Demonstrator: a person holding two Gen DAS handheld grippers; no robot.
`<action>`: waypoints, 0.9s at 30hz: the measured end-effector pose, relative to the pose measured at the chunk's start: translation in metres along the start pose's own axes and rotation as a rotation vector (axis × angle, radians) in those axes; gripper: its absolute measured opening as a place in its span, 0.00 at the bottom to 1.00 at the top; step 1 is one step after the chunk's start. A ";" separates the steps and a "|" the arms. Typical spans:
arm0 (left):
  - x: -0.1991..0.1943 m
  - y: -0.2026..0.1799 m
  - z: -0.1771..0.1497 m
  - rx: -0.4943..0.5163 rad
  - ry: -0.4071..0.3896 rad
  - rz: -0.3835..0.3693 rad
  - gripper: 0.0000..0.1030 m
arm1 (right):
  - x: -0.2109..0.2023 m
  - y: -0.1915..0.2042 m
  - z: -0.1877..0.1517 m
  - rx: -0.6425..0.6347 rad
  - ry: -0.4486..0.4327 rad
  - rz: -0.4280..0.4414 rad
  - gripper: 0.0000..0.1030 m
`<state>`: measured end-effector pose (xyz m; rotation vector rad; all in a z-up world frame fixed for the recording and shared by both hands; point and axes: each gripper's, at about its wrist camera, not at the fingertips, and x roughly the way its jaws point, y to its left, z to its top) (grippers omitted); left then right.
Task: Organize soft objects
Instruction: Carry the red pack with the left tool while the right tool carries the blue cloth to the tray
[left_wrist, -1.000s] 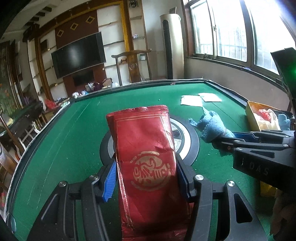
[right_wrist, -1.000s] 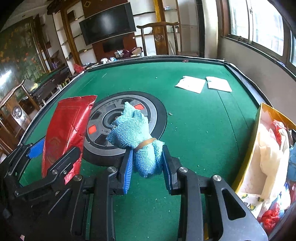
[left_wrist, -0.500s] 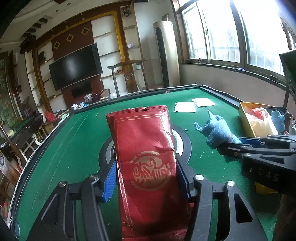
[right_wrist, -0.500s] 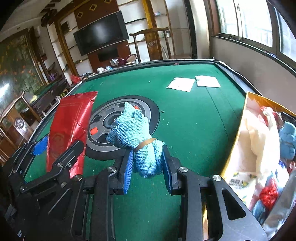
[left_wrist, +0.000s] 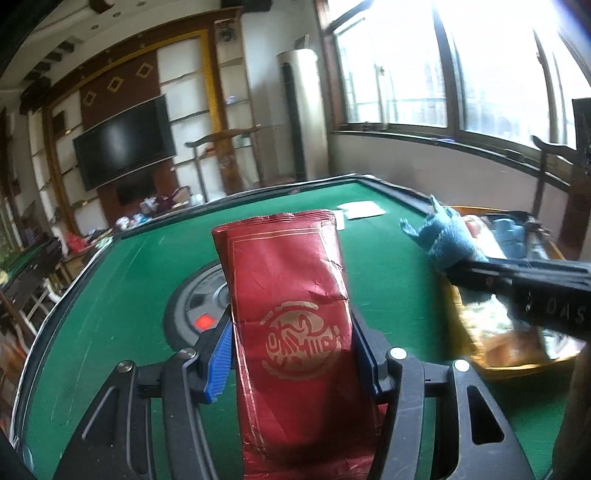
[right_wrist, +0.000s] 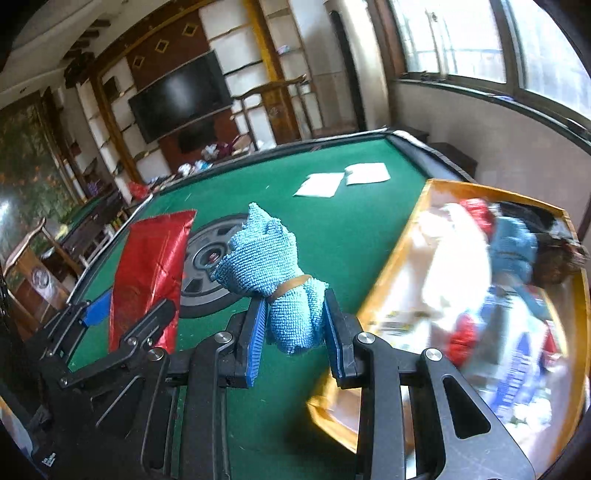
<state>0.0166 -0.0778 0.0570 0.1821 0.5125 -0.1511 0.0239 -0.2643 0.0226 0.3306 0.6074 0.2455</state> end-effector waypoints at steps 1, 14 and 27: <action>-0.003 -0.005 0.001 0.010 -0.004 -0.014 0.56 | -0.006 -0.006 0.000 0.011 -0.012 -0.005 0.28; 0.000 -0.090 0.036 0.007 0.110 -0.366 0.56 | -0.067 -0.118 0.001 0.240 -0.108 -0.136 0.28; 0.055 -0.149 0.037 0.078 0.235 -0.422 0.58 | -0.038 -0.179 -0.002 0.376 -0.024 -0.290 0.28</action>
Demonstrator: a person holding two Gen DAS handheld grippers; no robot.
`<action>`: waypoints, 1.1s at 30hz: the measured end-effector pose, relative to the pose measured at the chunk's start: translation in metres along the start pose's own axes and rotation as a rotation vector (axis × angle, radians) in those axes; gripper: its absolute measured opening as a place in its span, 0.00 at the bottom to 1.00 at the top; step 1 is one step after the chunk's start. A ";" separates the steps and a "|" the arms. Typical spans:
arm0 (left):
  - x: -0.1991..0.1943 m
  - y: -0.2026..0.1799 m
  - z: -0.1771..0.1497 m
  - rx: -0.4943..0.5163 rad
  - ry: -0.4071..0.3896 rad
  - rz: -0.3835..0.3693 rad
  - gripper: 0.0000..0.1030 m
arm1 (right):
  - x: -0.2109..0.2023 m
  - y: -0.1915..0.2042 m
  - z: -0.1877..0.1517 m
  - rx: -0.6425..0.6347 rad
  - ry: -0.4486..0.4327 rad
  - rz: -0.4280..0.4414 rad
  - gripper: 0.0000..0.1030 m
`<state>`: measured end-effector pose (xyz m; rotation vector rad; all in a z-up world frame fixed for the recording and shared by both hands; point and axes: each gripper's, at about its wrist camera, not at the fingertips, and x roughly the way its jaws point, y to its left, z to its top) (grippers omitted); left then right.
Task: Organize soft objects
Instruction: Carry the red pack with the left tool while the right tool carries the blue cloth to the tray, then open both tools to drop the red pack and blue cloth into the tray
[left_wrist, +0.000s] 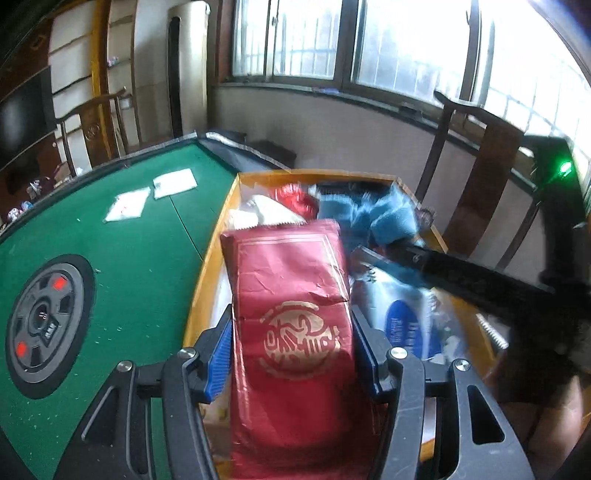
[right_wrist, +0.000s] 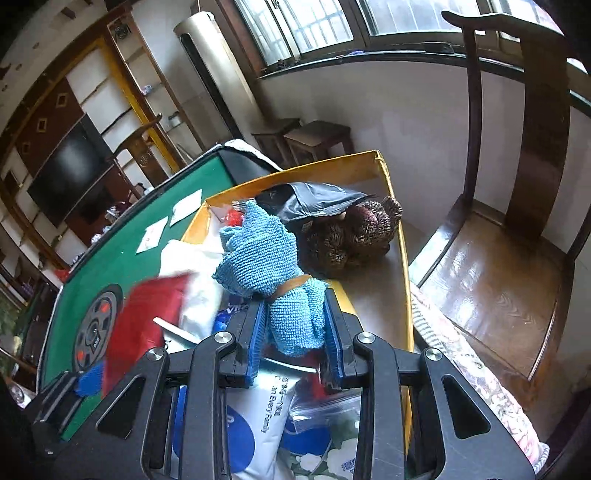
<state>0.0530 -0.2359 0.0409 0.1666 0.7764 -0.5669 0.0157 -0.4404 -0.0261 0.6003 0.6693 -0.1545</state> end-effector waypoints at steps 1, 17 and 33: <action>0.002 0.002 -0.002 -0.006 -0.001 0.000 0.58 | 0.000 0.000 0.000 0.002 0.003 -0.009 0.29; -0.014 0.003 -0.012 0.000 -0.029 -0.033 0.62 | -0.021 0.004 0.000 -0.032 -0.035 -0.090 0.65; -0.064 0.026 -0.035 -0.022 -0.124 -0.030 0.68 | -0.105 0.049 -0.043 -0.129 -0.160 -0.105 0.65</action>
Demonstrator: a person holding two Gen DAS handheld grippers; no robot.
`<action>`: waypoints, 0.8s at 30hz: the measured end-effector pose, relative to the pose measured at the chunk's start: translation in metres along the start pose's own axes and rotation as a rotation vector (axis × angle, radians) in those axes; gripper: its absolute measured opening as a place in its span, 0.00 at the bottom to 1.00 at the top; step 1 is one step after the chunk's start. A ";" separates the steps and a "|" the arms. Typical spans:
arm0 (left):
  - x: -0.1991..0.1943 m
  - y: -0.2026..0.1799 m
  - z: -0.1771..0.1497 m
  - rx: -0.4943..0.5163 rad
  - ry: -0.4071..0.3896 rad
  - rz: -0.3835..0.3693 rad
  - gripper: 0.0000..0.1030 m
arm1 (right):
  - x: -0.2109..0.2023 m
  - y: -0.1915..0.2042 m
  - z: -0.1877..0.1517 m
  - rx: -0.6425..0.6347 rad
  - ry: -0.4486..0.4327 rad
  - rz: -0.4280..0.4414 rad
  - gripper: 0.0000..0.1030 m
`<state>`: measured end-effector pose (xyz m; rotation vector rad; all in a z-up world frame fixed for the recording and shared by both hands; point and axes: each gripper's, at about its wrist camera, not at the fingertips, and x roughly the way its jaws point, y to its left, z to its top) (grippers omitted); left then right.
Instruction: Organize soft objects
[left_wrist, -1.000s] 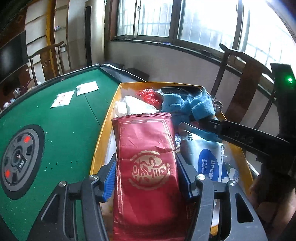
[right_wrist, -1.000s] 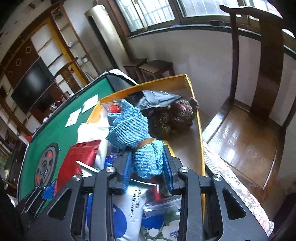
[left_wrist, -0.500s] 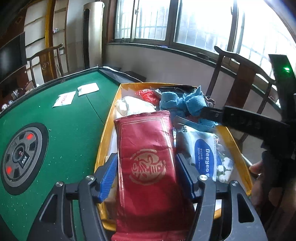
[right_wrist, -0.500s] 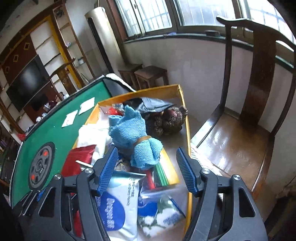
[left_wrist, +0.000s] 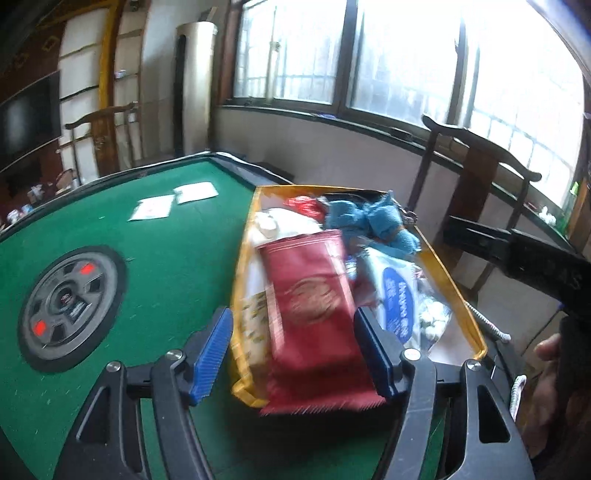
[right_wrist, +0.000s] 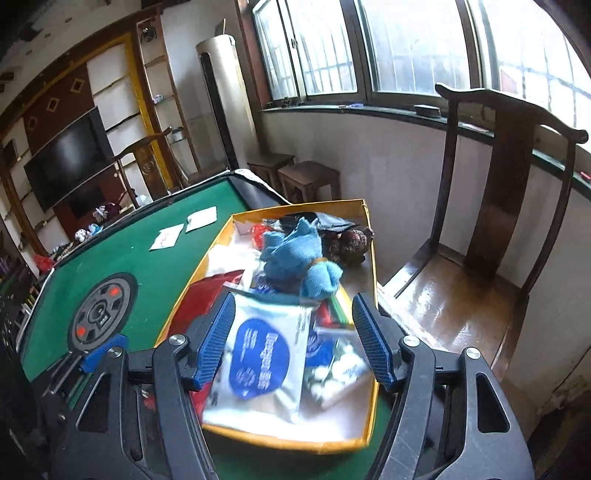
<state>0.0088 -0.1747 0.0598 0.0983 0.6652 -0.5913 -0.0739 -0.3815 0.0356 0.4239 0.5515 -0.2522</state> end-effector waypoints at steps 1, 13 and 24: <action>-0.007 0.006 -0.005 -0.014 -0.009 0.013 0.70 | -0.004 0.001 -0.005 0.005 -0.009 0.001 0.67; -0.022 0.009 -0.043 0.076 0.034 0.106 0.78 | -0.015 0.017 -0.084 0.066 -0.058 -0.065 0.67; -0.024 0.012 -0.038 0.125 0.013 0.294 0.77 | -0.003 0.033 -0.075 0.017 -0.070 -0.144 0.67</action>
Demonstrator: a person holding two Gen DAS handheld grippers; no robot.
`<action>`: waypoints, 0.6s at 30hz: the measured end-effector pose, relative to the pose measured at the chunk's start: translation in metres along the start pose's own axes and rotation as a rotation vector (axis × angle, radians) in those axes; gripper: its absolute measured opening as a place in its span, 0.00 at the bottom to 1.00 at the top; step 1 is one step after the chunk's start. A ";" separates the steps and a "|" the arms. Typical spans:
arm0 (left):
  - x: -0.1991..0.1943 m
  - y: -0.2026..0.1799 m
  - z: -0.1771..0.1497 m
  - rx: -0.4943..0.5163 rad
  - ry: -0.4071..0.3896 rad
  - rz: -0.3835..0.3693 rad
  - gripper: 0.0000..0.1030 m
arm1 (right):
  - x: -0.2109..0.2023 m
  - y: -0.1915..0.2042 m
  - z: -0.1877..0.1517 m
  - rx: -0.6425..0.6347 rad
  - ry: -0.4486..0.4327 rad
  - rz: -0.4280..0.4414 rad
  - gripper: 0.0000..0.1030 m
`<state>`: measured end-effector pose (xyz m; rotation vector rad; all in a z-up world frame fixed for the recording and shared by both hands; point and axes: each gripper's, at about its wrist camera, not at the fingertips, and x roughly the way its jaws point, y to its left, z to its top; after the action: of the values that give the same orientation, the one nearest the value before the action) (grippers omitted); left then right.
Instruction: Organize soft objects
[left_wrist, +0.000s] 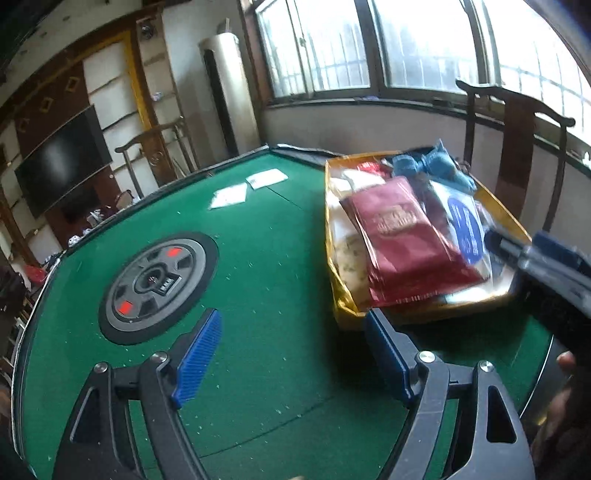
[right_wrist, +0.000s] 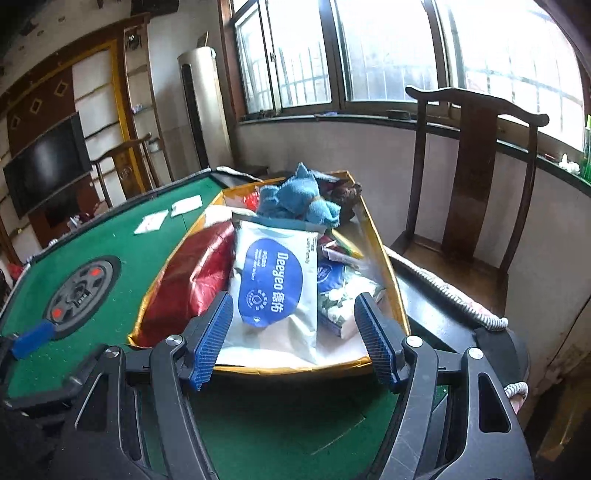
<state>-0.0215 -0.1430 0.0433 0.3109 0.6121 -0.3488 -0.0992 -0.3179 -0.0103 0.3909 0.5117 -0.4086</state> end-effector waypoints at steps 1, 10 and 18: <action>-0.001 0.000 0.001 0.002 -0.008 0.009 0.77 | 0.001 0.000 -0.001 -0.003 0.005 -0.007 0.67; 0.008 0.010 0.000 -0.058 0.048 -0.107 0.77 | 0.004 0.002 -0.002 -0.023 0.024 -0.036 0.67; 0.007 0.004 -0.003 -0.032 0.052 -0.092 0.77 | 0.004 -0.002 -0.004 -0.009 0.035 -0.025 0.67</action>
<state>-0.0160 -0.1398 0.0375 0.2620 0.6841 -0.4196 -0.0984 -0.3194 -0.0160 0.3842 0.5529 -0.4239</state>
